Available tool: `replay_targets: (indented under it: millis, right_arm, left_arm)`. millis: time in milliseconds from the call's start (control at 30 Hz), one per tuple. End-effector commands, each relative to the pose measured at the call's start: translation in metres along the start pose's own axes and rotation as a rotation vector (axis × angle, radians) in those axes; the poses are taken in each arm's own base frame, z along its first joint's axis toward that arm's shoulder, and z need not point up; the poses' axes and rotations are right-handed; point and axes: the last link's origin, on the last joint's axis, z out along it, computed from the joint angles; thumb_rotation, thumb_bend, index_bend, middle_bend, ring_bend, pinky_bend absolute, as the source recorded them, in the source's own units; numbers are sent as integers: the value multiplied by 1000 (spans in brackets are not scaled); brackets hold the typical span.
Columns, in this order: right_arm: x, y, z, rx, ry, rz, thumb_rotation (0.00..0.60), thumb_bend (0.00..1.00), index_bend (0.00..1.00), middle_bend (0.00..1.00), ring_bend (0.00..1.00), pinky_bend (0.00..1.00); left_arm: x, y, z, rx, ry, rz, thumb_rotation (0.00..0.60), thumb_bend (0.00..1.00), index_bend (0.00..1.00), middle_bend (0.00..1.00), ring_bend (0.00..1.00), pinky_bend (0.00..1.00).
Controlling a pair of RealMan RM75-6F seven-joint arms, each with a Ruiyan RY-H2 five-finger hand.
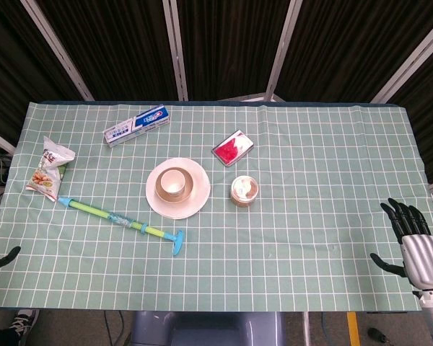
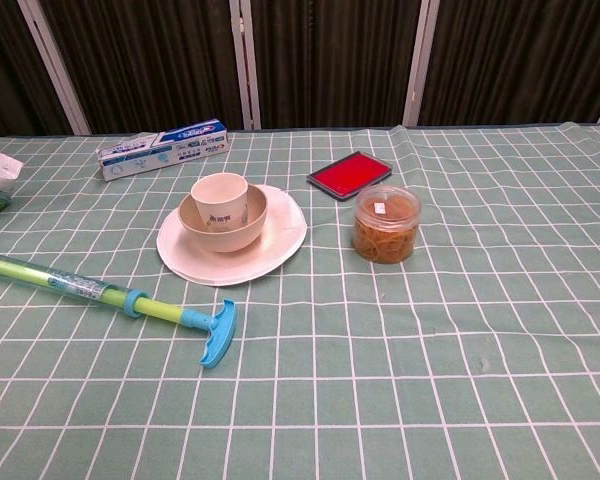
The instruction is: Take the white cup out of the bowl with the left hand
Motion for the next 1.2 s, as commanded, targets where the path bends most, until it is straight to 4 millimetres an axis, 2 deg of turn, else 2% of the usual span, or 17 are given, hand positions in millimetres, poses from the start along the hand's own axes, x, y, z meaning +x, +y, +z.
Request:
replay_targets:
  millis: [33, 400, 667, 800, 933, 1067, 1200]
  right_arm:
    - [0, 0, 0, 0, 4, -2, 600, 92, 33, 0, 0, 0]
    - [3, -1, -1, 3, 16, 9, 600, 92, 33, 0, 0, 0]
    - [8, 1, 0, -10, 29, 30, 600, 91, 33, 0, 0, 0]
    - [9, 2, 1, -13, 30, 40, 600, 91, 33, 0, 0, 0]
    - [9, 2, 1, -8, 26, 46, 600, 91, 34, 0, 0, 0]
    - [10, 4, 2, -11, 29, 57, 600, 92, 34, 0, 0, 0]
    - [13, 6, 2, -16, 35, 74, 600, 91, 34, 0, 0, 0]
  left_arm:
    - [-1, 0, 0, 0, -4, 3, 600, 0, 0, 0, 0, 0]
    - [-4, 1, 1, -6, -21, -8, 600, 0, 0, 0, 0, 0]
    - [-7, 13, 16, -47, -27, -15, 600, 0, 0, 0, 0, 0]
    - [-15, 36, 39, -121, -41, -26, 600, 0, 37, 0, 0, 0]
    - [-21, 63, 68, -185, -33, -15, 600, 31, 230, 0, 0, 0]
    - [-29, 97, 94, -256, -25, -3, 600, 67, 358, 0, 0, 0]
    - [-39, 130, 118, -298, -36, 3, 600, 82, 420, 0, 0, 0]
